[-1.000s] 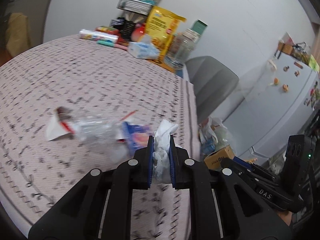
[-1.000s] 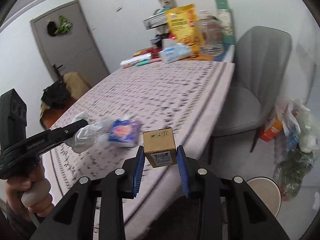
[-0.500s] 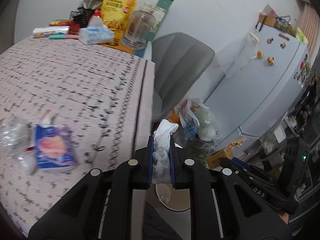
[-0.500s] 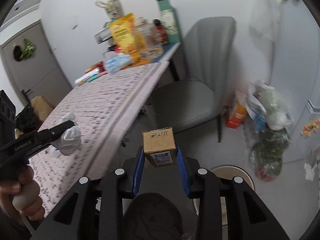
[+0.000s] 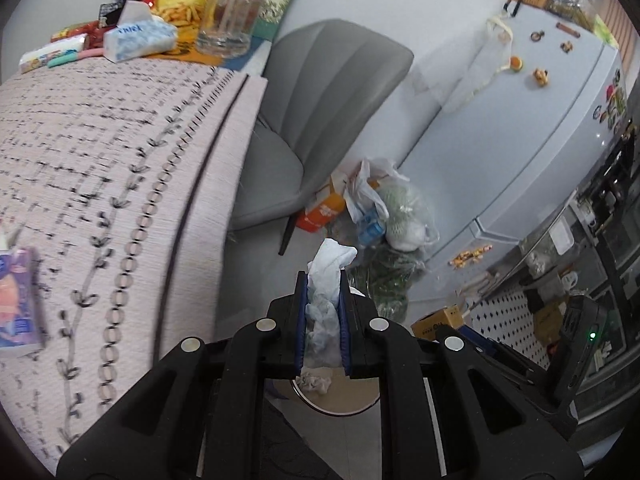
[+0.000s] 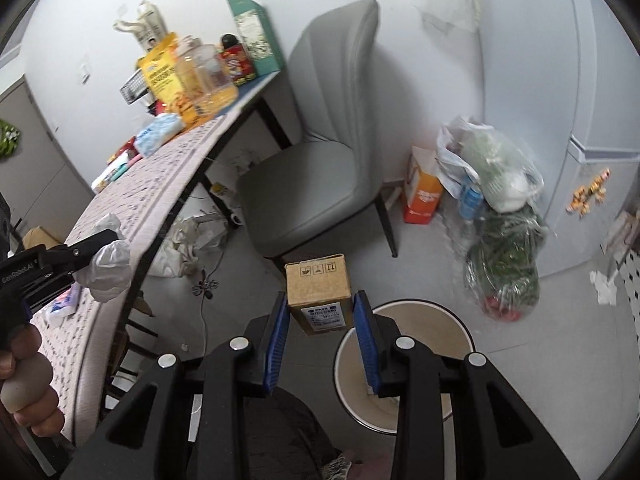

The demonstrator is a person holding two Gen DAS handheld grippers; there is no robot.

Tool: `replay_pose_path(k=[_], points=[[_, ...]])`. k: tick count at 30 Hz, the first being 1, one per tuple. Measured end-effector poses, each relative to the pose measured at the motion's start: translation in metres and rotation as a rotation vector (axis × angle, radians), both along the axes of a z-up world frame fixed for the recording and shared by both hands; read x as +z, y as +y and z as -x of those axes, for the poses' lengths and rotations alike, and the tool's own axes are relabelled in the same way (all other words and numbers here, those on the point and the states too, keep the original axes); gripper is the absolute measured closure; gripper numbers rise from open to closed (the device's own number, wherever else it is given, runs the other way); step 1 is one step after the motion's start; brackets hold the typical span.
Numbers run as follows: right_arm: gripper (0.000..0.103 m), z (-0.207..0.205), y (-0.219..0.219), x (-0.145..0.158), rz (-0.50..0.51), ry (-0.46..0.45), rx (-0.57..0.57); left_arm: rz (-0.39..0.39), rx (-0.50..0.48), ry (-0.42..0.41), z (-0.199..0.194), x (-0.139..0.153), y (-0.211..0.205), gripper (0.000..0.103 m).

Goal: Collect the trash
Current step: 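Carry both items over the bin while the right gripper opens, dropping the brown box in, then open the left gripper to drop the white tissue into the bin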

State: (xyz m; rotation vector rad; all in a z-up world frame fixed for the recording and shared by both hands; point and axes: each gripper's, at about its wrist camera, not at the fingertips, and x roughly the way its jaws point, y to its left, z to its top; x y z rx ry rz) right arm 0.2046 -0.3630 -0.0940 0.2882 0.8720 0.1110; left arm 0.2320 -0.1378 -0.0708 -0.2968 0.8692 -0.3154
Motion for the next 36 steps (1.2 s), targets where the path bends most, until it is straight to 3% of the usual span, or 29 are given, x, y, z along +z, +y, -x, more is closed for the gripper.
replay_pose_path(k=[13,14,16,17,28,36], points=[[0.068,-0.02,-0.045,-0.069,0.005,0.039,-0.069,-0.036,-0.063,0.115,-0.027,-0.044,-0.056,0.089],[0.068,-0.021,-0.047,-0.07,0.001,0.033,-0.072,-0.042,-0.066,0.12,-0.028,-0.047,-0.06,0.089],[0.045,-0.023,-0.056,-0.072,-0.002,0.015,-0.089,-0.052,-0.073,0.121,-0.03,-0.052,-0.066,0.089],[0.043,-0.023,-0.06,-0.071,-0.006,0.002,-0.096,-0.059,-0.08,0.124,-0.03,-0.054,-0.07,0.089],[0.041,-0.003,-0.119,-0.062,-0.014,-0.002,-0.197,-0.083,-0.148,0.193,-0.039,-0.085,-0.109,0.089],[0.041,0.018,-0.144,-0.051,-0.019,-0.014,-0.25,-0.034,-0.231,0.267,-0.047,-0.102,-0.143,0.089]])
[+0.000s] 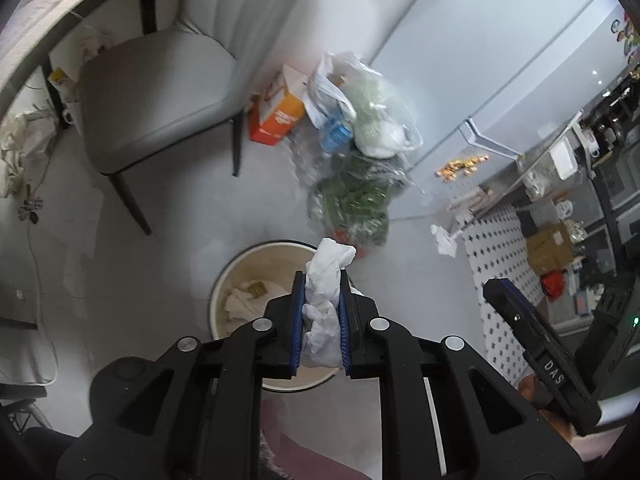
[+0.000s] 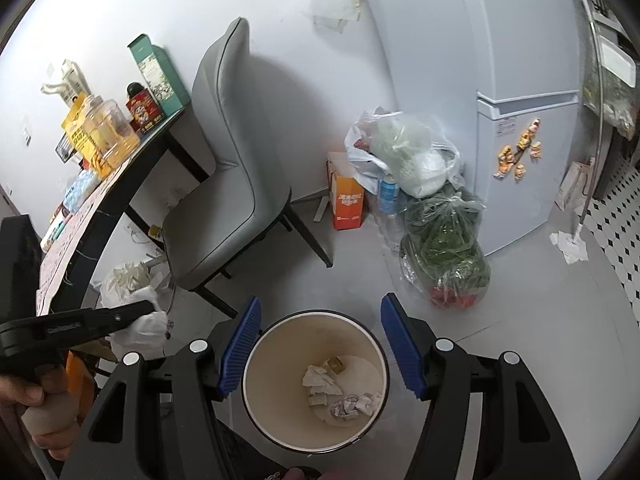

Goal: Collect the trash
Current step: 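Open the left gripper to drop the white tissue into the bin, then move both open grippers back over the remaining trash on the table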

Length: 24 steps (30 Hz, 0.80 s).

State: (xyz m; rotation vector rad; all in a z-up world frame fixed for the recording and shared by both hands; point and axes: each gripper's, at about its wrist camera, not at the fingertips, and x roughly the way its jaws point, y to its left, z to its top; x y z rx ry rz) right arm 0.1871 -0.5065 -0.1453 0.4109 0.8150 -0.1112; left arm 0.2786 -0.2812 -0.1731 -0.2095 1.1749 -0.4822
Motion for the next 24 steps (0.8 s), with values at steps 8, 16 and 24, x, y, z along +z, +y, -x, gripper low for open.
replay_pose_path(k=[8,16,24], points=[[0.041,0.008,-0.009,-0.001,-0.018,0.002,-0.023,0.108,-0.024,0.08,-0.002,-0.011,-0.013,0.038],[0.041,0.009,0.002,0.006,-0.023,-0.003,-0.006,0.097,0.037,0.027,-0.001,0.003,0.005,0.023],[0.021,0.004,0.032,0.035,0.012,-0.014,0.024,0.078,0.091,-0.103,0.004,0.048,0.036,0.011]])
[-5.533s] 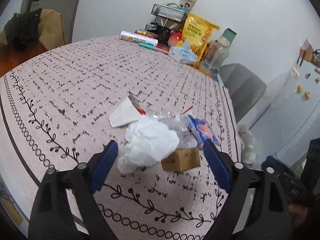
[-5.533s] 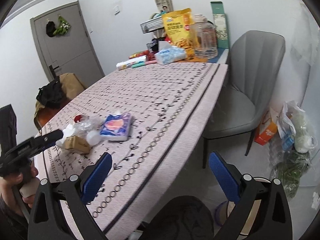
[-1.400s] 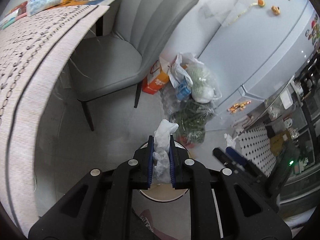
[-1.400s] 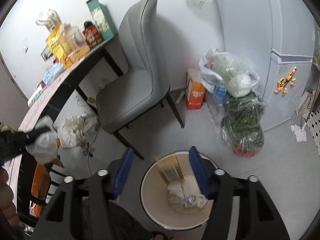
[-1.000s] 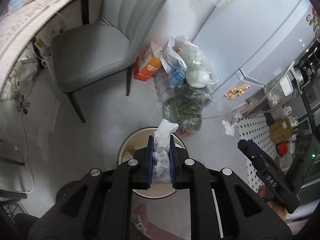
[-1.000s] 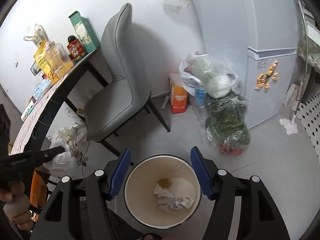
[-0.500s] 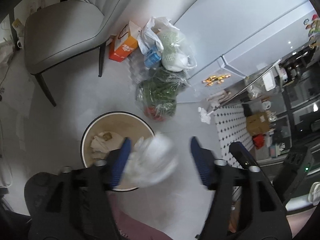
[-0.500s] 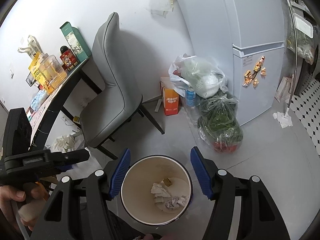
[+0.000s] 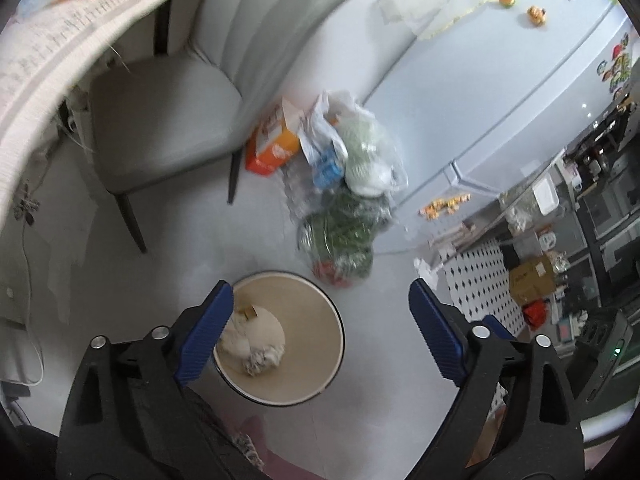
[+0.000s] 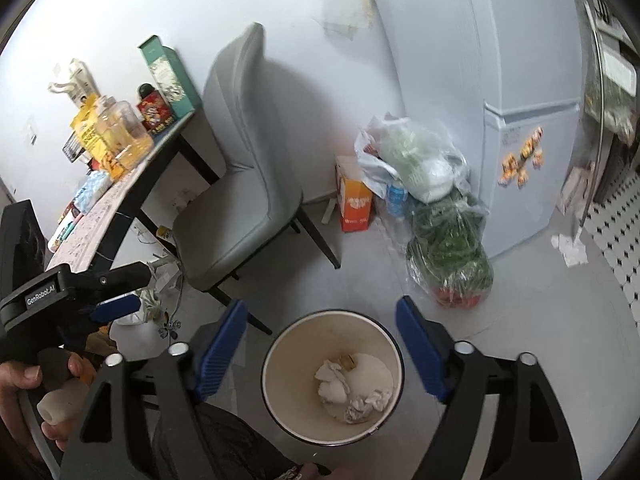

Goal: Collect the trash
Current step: 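Move both open grippers back over the remaining trash on the table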

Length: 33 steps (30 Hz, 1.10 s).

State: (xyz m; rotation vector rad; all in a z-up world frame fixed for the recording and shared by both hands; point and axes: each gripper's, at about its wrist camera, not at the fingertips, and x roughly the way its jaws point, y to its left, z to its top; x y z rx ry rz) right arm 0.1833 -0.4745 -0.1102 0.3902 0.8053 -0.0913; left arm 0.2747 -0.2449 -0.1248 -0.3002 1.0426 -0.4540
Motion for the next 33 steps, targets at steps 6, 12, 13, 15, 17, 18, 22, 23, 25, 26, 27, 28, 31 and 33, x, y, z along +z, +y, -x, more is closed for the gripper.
replay_pose_path(k=[6,12,13,15,17,18,22,23,25,26,27,28,31,33], points=[[0.008,-0.001,0.04,0.039,0.027,-0.069,0.052,0.005,0.078,-0.108,0.013,0.04,0.043,0.006],[0.008,0.0,0.086,0.066,0.033,-0.107,0.118,-0.001,0.149,-0.195,0.033,0.071,0.088,0.006],[0.008,0.0,0.094,0.07,0.034,-0.111,0.131,-0.002,0.166,-0.208,0.037,0.076,0.1,0.006],[0.008,0.0,0.109,0.075,0.035,-0.117,0.157,-0.005,0.191,-0.226,0.043,0.084,0.116,0.006],[0.008,0.001,0.125,0.081,0.041,-0.123,0.187,-0.003,0.213,-0.244,0.051,0.089,0.131,0.006],[0.008,0.002,0.132,0.083,0.044,-0.126,0.2,-0.004,0.224,-0.251,0.055,0.091,0.139,0.006],[0.008,0.005,0.16,0.094,0.061,-0.141,0.254,-0.032,0.289,-0.285,0.076,0.101,0.17,0.006],[0.008,0.006,0.165,0.096,0.064,-0.144,0.263,-0.03,0.301,-0.284,0.081,0.102,0.178,0.006],[0.008,0.007,0.179,0.102,0.067,-0.151,0.284,-0.033,0.321,-0.29,0.09,0.104,0.191,0.006],[0.008,0.008,0.185,0.104,0.067,-0.155,0.294,-0.035,0.329,-0.295,0.094,0.105,0.196,0.006],[0.008,0.009,0.192,0.106,0.067,-0.158,0.303,-0.041,0.34,-0.299,0.099,0.106,0.204,0.006],[0.008,0.009,0.196,0.107,0.065,-0.16,0.312,-0.043,0.348,-0.302,0.104,0.107,0.208,0.006],[0.008,0.013,0.217,0.112,0.054,-0.168,0.351,-0.045,0.381,-0.307,0.116,0.106,0.227,0.006],[0.008,0.016,0.229,0.113,0.051,-0.175,0.379,-0.043,0.407,-0.304,0.124,0.104,0.241,0.006]])
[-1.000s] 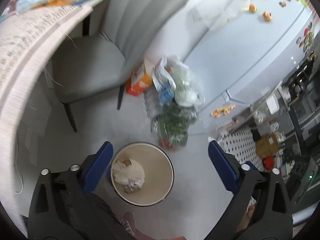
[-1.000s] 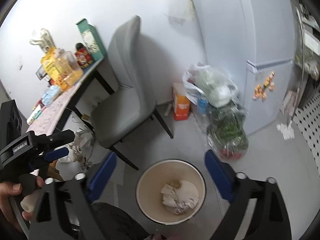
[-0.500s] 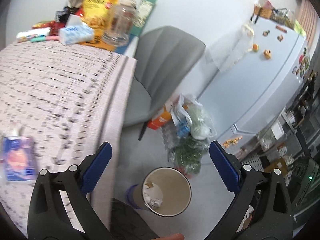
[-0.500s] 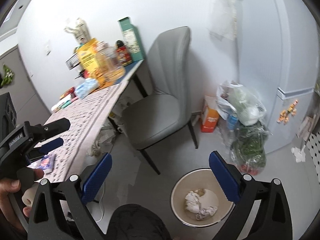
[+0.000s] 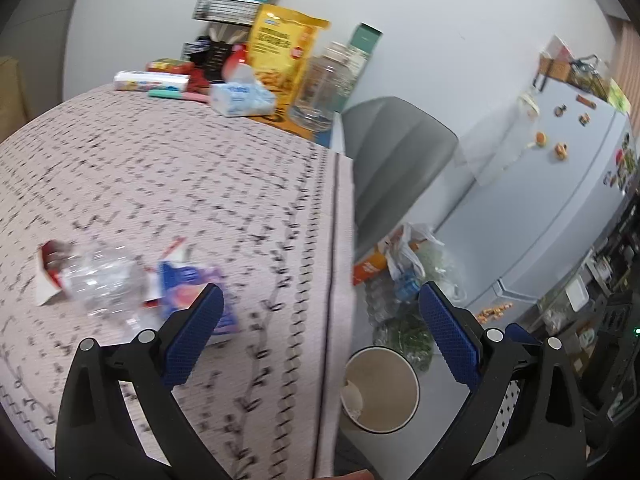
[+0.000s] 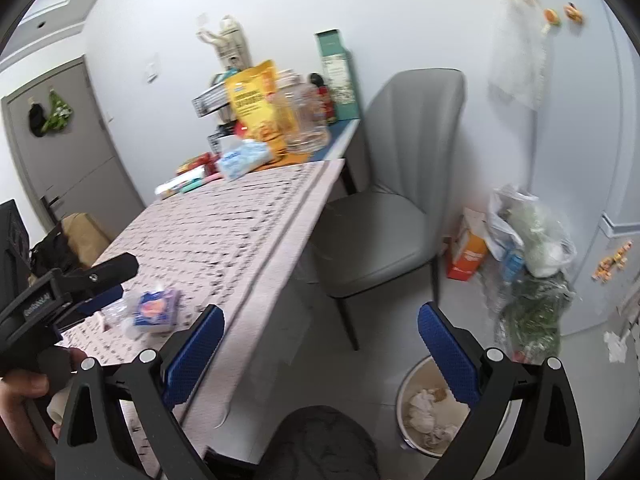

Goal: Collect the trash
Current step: 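Move both open grippers back over the remaining trash on the table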

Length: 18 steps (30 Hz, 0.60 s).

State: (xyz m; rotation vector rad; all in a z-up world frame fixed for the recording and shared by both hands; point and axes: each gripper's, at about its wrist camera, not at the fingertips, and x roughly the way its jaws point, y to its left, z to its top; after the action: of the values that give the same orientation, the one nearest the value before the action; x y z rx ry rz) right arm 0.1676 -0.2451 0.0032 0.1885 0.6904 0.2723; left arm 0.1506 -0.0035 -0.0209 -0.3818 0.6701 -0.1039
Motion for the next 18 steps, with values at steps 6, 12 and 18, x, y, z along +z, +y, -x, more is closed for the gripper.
replay_pose_path(k=[6,12,18], points=[[0.008,0.002,0.034,-0.001,0.009,0.003,0.075,0.0,0.074,0.028,0.024,-0.01,0.033,0.006],[0.008,0.002,0.06,-0.004,0.014,0.011,0.137,0.016,0.146,0.047,0.044,-0.02,0.067,0.006],[0.008,0.003,0.08,-0.009,0.01,0.024,0.183,0.033,0.203,0.063,0.065,-0.03,0.091,0.006]])
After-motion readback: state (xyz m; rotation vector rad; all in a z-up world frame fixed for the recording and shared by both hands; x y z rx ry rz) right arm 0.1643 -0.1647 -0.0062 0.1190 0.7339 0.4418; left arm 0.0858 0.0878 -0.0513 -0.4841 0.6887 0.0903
